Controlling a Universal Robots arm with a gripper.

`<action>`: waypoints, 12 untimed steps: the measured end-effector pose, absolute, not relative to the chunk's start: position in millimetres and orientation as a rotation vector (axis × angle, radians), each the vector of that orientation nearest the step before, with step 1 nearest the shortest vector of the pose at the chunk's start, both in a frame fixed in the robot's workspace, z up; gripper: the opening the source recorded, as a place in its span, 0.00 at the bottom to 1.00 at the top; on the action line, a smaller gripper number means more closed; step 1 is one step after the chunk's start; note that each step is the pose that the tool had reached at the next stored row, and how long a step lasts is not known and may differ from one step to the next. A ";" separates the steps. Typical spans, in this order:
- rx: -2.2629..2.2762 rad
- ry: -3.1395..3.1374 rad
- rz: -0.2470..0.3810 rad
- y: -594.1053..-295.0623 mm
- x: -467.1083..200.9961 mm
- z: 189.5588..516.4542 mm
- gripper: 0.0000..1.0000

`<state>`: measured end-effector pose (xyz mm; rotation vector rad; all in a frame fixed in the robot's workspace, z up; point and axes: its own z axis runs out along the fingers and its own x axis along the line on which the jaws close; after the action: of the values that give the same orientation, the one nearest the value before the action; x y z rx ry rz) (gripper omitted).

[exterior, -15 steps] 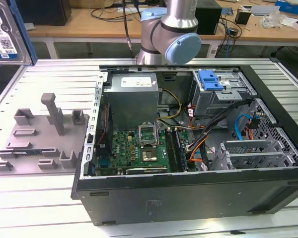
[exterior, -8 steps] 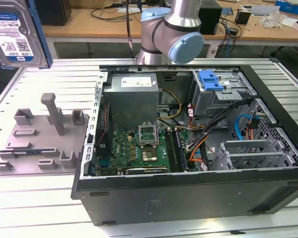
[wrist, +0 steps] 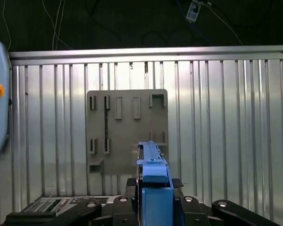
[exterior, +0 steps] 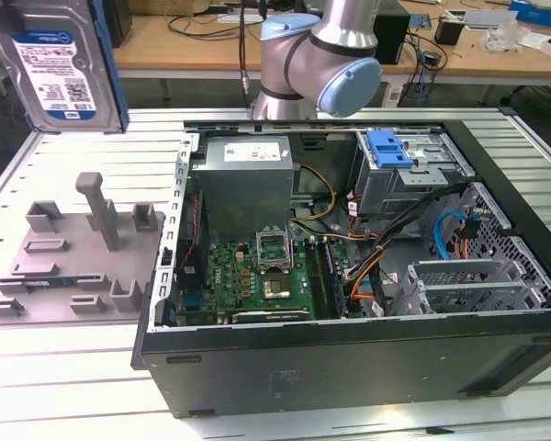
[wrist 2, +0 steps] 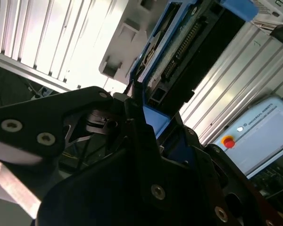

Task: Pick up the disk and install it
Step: 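Pick up the disk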

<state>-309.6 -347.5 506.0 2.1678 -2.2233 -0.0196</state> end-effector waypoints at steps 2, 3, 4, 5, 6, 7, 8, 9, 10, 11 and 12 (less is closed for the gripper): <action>2.167 -2.223 -0.021 -352.2 -296.1 506.0 0.36; 2.167 -2.222 -0.022 -354.5 -289.8 506.0 0.36; 2.167 -2.222 -0.022 -355.9 -285.7 506.0 0.36; 2.166 -2.222 -0.023 -358.5 -278.1 506.0 0.36; 2.166 -2.221 -0.024 -360.2 -273.5 506.0 0.36; 2.165 -2.221 -0.025 -362.0 -268.1 506.0 0.36; 2.165 -2.221 -0.025 -364.0 -262.5 506.0 0.36; 2.165 -2.220 -0.026 -365.6 -258.0 506.0 0.36; 2.165 -2.220 -0.026 -367.2 -253.4 505.9 0.36; 2.164 -2.220 -0.027 -368.8 -248.9 506.0 0.36; 2.164 -2.220 -0.028 -371.1 -242.3 506.0 0.36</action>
<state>-242.3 -371.1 506.0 2.1643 -2.2195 -0.0275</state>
